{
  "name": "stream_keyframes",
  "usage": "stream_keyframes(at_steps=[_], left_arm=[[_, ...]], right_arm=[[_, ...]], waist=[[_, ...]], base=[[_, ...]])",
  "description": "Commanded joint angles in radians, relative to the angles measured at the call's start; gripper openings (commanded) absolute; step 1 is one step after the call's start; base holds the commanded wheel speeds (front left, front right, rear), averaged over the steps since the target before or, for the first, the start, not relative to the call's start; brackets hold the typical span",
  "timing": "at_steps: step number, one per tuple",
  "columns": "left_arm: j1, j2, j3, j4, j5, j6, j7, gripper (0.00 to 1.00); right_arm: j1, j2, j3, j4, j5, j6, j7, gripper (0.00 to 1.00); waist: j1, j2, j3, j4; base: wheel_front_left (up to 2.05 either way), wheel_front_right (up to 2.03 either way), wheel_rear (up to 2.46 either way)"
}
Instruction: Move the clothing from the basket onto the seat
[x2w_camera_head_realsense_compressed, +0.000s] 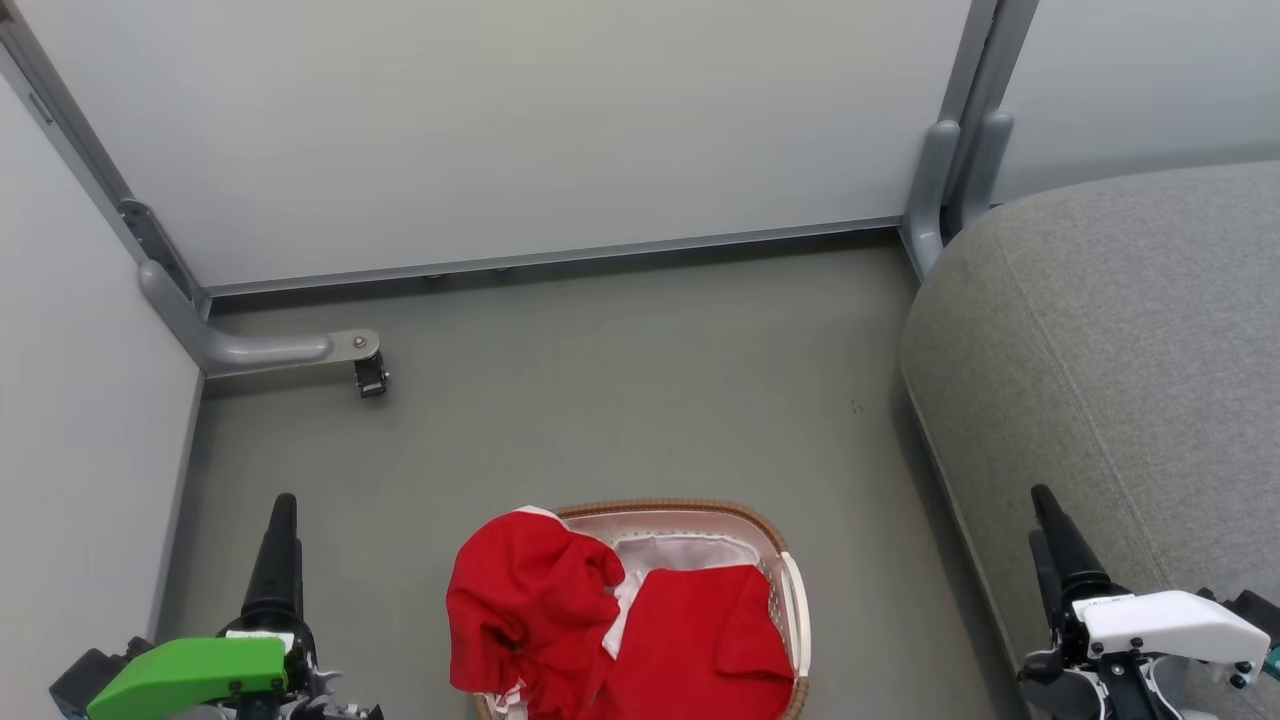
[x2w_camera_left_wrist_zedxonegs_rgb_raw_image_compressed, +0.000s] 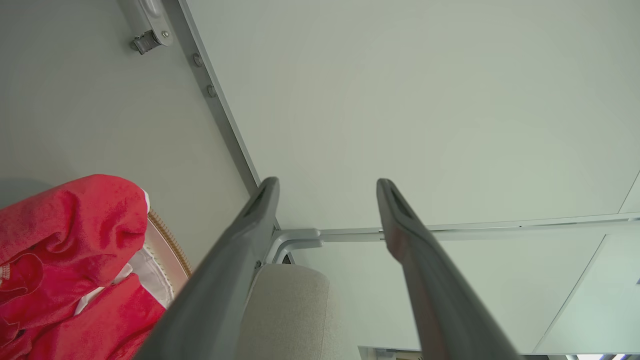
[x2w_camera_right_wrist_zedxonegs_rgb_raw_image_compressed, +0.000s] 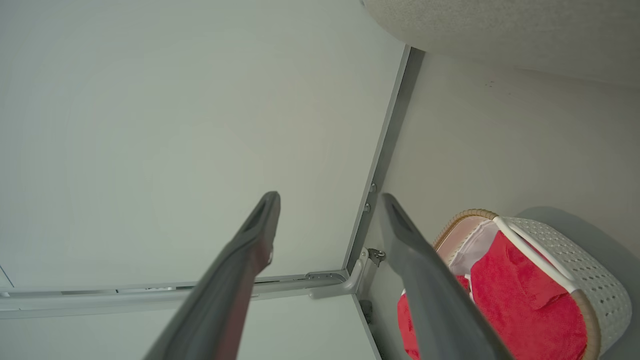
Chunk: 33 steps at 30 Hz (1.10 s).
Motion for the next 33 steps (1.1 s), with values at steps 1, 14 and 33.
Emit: stream_keyframes(at_steps=[1,14,33], left_arm=[[0.002,0.004,-0.002,-0.023,0.040,-0.001,-0.011,1.00],[0.022,0.005,-0.042,-0.084,0.304,0.048,-0.061,1.00],[0.063,0.007,-0.093,-0.123,0.615,0.101,-0.123,1.00]], right_arm=[[-0.005,-0.009,-0.002,-0.022,-0.042,0.000,-0.013,1.00],[0.013,-0.011,-0.004,-0.061,-0.285,0.000,-0.064,1.00],[0.037,-0.013,0.028,-0.093,-0.582,0.000,-0.126,1.00]], waist=[[0.0000,0.0000,0.000,0.000],[0.0000,0.0000,0.000,0.001],[0.0000,0.0000,-0.005,0.005]], base=[[0.00,0.00,0.00],[0.00,0.00,0.00],[0.00,0.00,0.00]])
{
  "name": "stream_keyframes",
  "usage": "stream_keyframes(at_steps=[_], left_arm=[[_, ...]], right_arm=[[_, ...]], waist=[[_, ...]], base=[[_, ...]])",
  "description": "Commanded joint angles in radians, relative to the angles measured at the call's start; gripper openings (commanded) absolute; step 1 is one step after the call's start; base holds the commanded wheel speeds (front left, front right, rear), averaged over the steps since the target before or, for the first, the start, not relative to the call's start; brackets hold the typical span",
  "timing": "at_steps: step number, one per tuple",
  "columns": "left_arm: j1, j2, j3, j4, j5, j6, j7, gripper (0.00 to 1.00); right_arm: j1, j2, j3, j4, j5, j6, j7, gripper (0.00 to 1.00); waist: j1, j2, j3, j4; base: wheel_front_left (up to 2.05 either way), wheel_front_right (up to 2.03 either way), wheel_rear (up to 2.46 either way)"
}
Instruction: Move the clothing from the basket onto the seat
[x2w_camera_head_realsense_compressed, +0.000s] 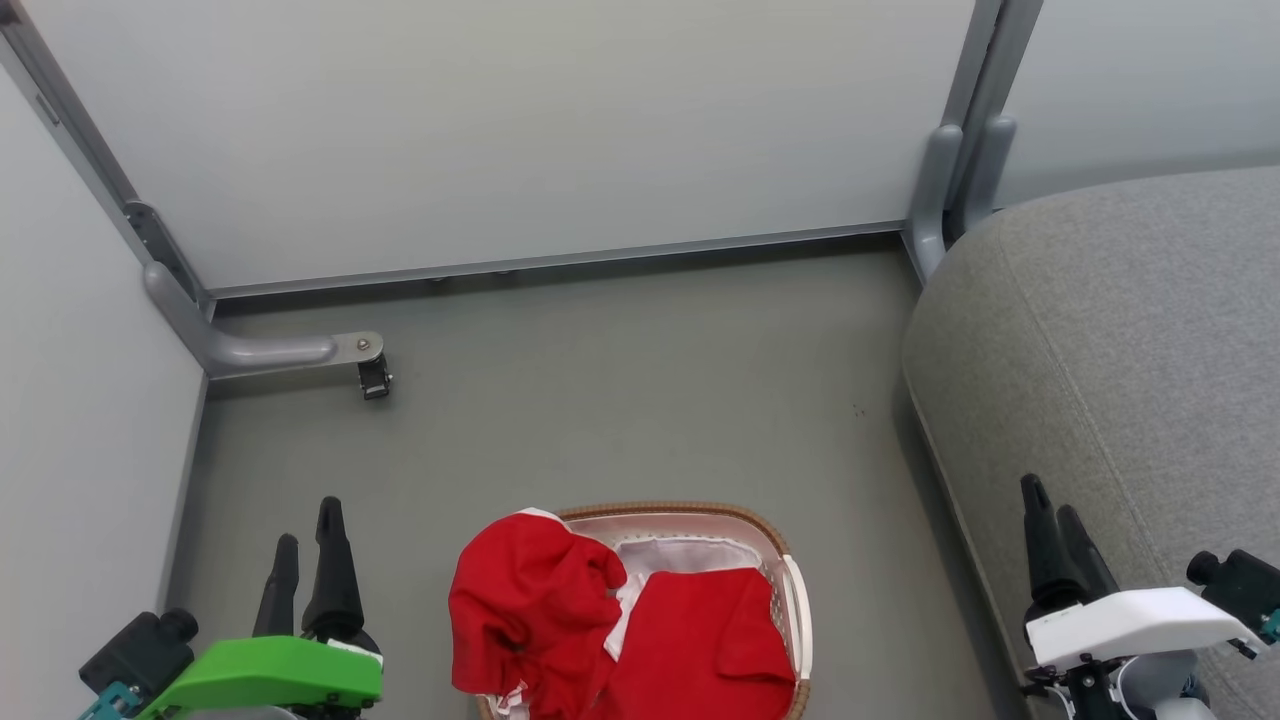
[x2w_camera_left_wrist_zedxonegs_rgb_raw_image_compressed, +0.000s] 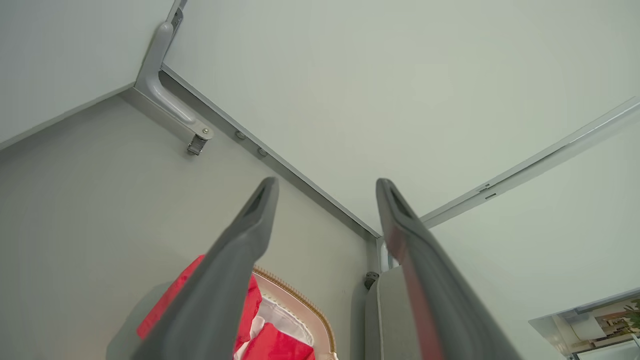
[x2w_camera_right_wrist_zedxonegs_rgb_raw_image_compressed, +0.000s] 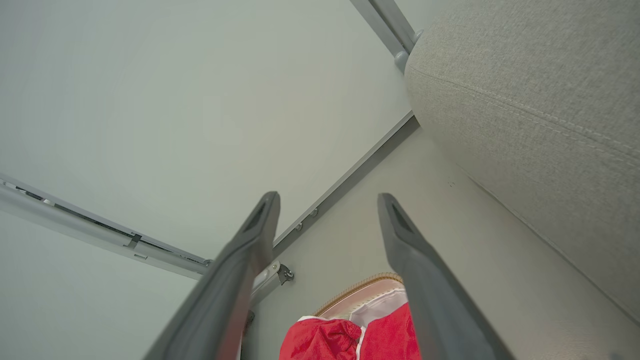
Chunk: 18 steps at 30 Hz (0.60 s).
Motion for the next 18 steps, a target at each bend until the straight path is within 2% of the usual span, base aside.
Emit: stream_keyframes(at_steps=[1,18], left_arm=[[0.008,0.006,-0.004,-0.017,0.036,0.006,-0.010,1.00],[0.031,0.008,-0.044,-0.016,0.223,0.039,-0.056,1.00]], right_arm=[[0.007,-0.007,0.004,-0.019,-0.037,0.000,-0.013,1.00],[0.027,-0.009,0.041,-0.035,-0.263,0.000,-0.059,1.00]], waist=[[0.0000,0.0000,0.000,0.000],[0.0000,0.0000,0.000,0.002]], base=[[0.00,0.00,0.00],[0.00,0.00,0.00]])
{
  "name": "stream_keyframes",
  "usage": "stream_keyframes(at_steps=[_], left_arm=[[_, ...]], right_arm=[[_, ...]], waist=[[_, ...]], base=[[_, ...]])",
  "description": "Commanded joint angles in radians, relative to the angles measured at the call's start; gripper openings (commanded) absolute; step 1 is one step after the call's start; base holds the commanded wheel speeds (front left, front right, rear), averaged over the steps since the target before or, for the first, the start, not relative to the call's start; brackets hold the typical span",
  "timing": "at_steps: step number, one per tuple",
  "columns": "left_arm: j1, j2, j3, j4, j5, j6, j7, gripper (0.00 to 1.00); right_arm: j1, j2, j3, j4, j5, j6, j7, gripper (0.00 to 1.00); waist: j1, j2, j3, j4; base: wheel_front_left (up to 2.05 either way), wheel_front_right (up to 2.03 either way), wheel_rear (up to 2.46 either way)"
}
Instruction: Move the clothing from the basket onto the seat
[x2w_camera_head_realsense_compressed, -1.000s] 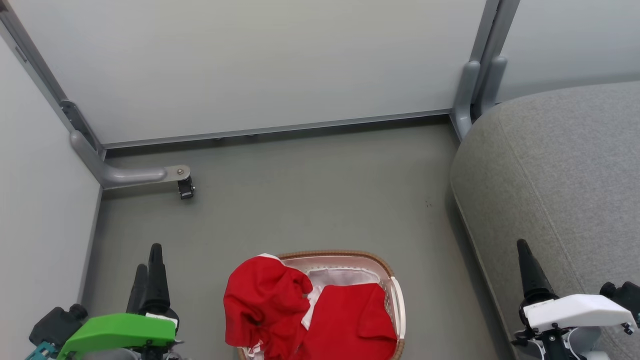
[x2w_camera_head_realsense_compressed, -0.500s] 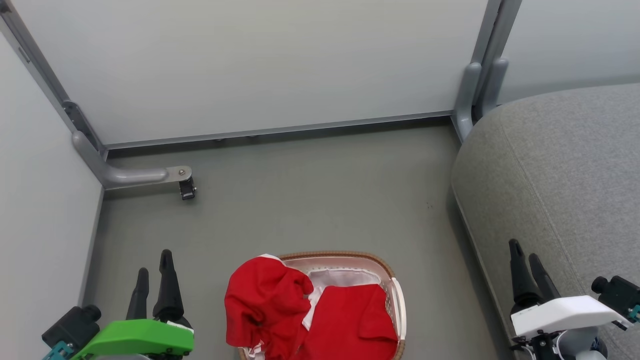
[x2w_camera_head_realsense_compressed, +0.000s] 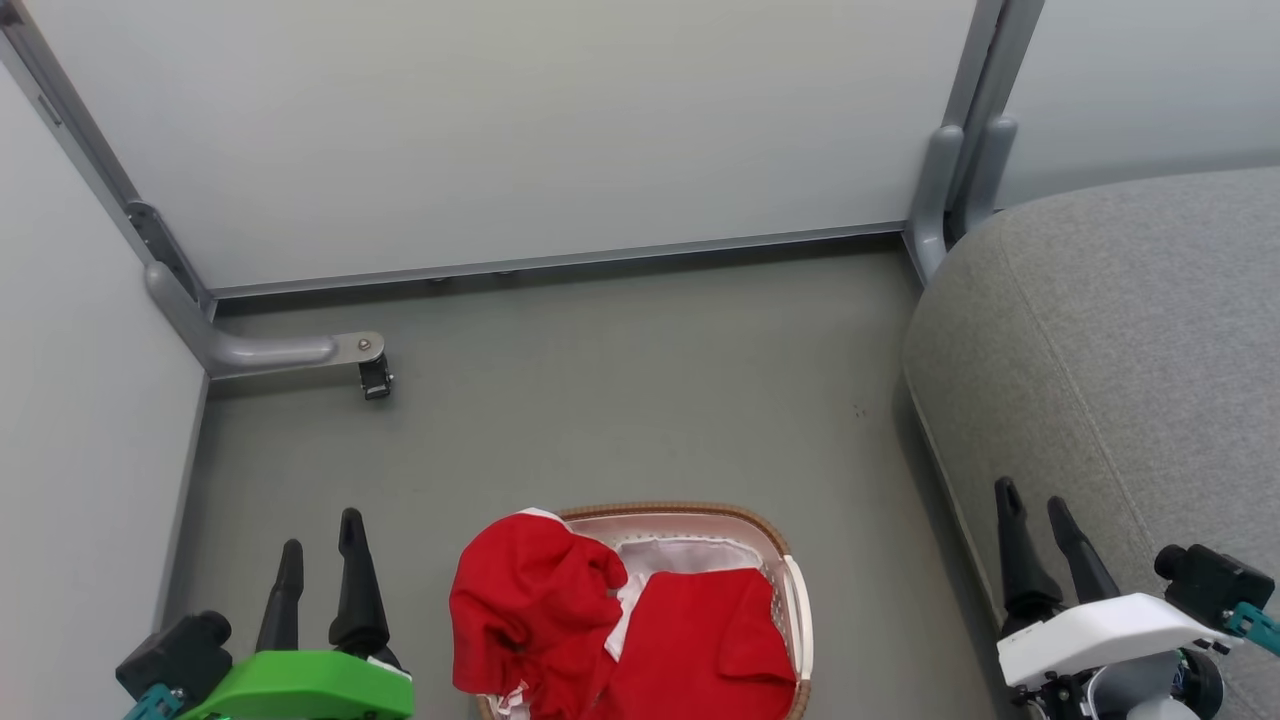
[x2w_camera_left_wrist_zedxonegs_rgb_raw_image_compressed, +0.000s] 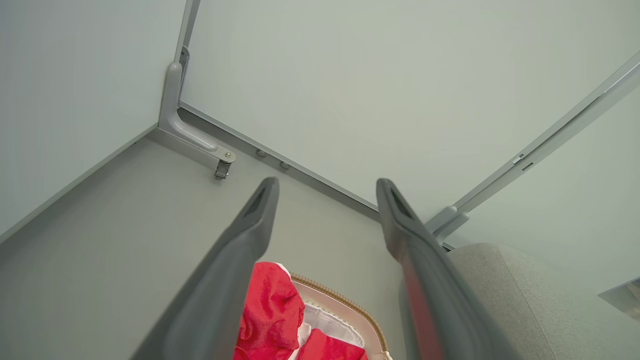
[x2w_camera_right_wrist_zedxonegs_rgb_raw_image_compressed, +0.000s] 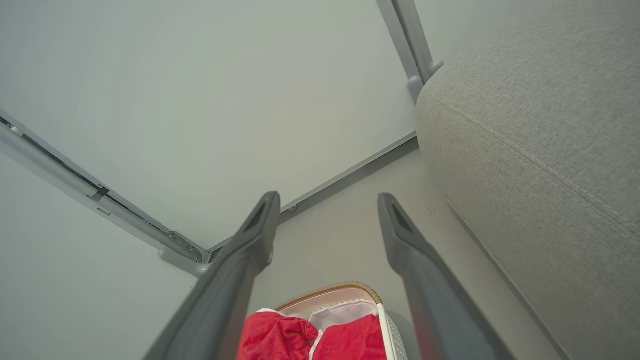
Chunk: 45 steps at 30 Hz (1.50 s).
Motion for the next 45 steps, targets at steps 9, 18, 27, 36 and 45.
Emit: stream_keyframes(at_steps=[9,18,27,36,45], left_arm=[[0.019,0.008,-0.020,-0.011,0.100,0.009,-0.028,1.00],[0.034,0.009,-0.040,0.002,0.184,0.016,-0.047,1.00],[0.043,0.009,-0.054,0.024,0.249,0.022,-0.066,1.00],[0.046,0.009,-0.072,0.043,0.306,0.026,-0.084,1.00],[0.050,0.010,-0.089,0.059,0.363,0.034,-0.101,1.00]], right_arm=[[0.014,-0.007,0.020,-0.002,-0.111,0.000,-0.029,1.00],[0.020,-0.008,0.034,0.009,-0.193,0.000,-0.049,1.00],[0.026,-0.009,0.044,0.017,-0.269,0.000,-0.068,1.00],[0.031,-0.010,0.053,0.020,-0.335,0.000,-0.085,1.00],[0.033,-0.010,0.060,0.024,-0.395,0.000,-0.101,1.00]], waist=[[0.0000,0.0000,0.000,0.003],[0.0000,0.0000,0.002,0.004],[0.0000,0.0000,0.003,0.006],[0.0000,0.0000,0.005,0.008],[0.0000,0.0000,0.007,0.011]], base=[[0.00,0.00,0.00],[0.00,0.00,0.00],[0.00,0.00,0.00],[0.00,0.00,0.00],[0.00,0.00,0.00]])
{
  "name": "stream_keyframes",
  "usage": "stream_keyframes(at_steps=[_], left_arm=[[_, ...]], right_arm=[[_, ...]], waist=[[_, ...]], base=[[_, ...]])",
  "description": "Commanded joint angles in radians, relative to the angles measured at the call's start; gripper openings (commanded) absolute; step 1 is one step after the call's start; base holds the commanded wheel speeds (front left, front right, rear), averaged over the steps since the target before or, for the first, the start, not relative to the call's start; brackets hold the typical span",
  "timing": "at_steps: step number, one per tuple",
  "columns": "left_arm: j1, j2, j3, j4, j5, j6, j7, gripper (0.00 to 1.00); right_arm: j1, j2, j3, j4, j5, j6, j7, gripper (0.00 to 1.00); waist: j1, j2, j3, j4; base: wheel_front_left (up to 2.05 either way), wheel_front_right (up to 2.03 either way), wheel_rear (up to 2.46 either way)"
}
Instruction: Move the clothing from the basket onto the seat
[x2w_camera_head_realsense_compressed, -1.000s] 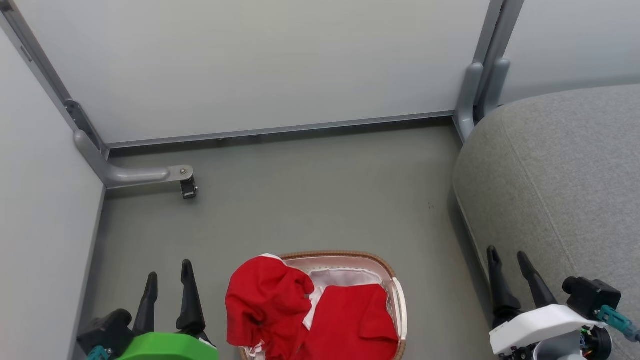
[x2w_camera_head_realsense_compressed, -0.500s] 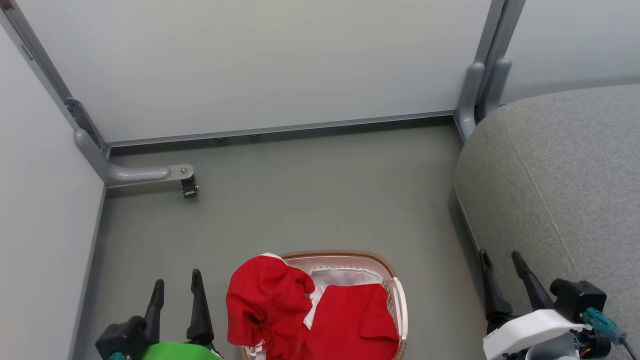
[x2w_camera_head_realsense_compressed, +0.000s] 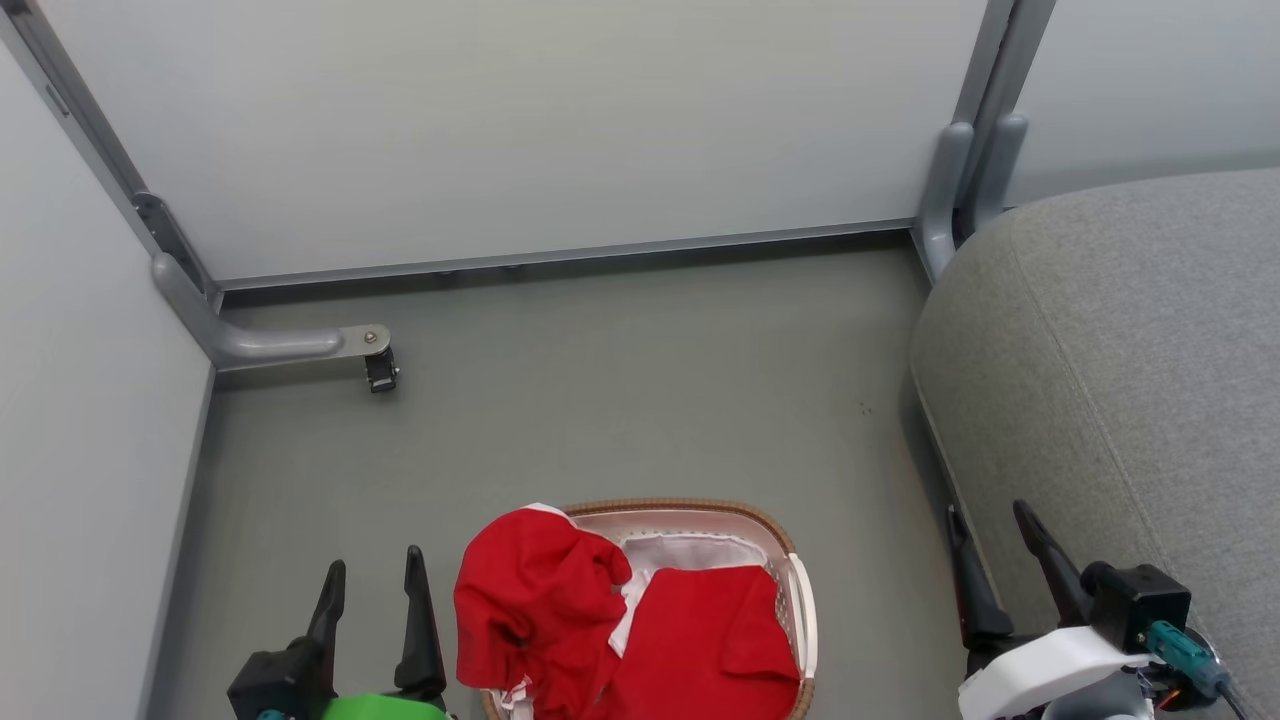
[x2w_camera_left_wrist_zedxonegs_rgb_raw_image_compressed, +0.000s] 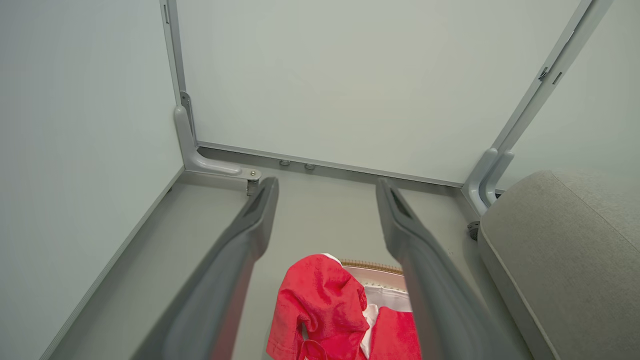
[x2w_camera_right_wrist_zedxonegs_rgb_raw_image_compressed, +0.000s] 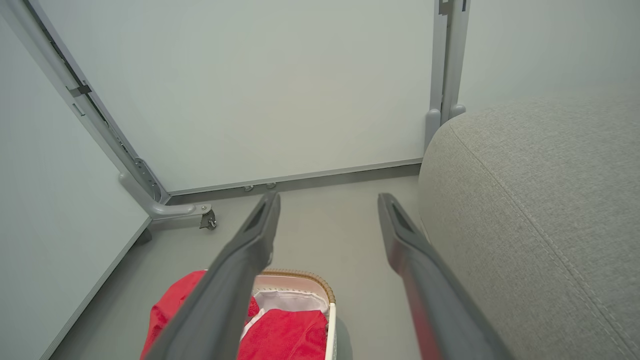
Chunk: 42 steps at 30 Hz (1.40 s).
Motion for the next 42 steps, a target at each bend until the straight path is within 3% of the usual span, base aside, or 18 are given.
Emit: stream_keyframes(at_steps=[1,9,42], left_arm=[[0.013,0.007,-0.003,0.002,0.025,0.007,-0.008,1.00],[0.021,0.008,-0.016,0.004,0.074,0.013,-0.021,1.00],[-0.024,0.007,-0.012,0.000,0.064,0.003,-0.020,1.00]], right_arm=[[0.015,-0.006,0.003,0.001,-0.020,0.000,-0.008,1.00],[0.019,-0.007,0.007,0.002,-0.064,0.000,-0.021,1.00],[-0.013,-0.007,-0.005,-0.013,-0.060,0.000,-0.020,1.00]], waist=[[0.0000,-0.0001,0.000,0.001],[0.0000,-0.0001,0.002,0.003],[0.0000,-0.0001,0.055,-0.001]], base=[[0.00,0.00,0.00],[0.00,0.00,0.00],[0.00,0.00,0.00]])
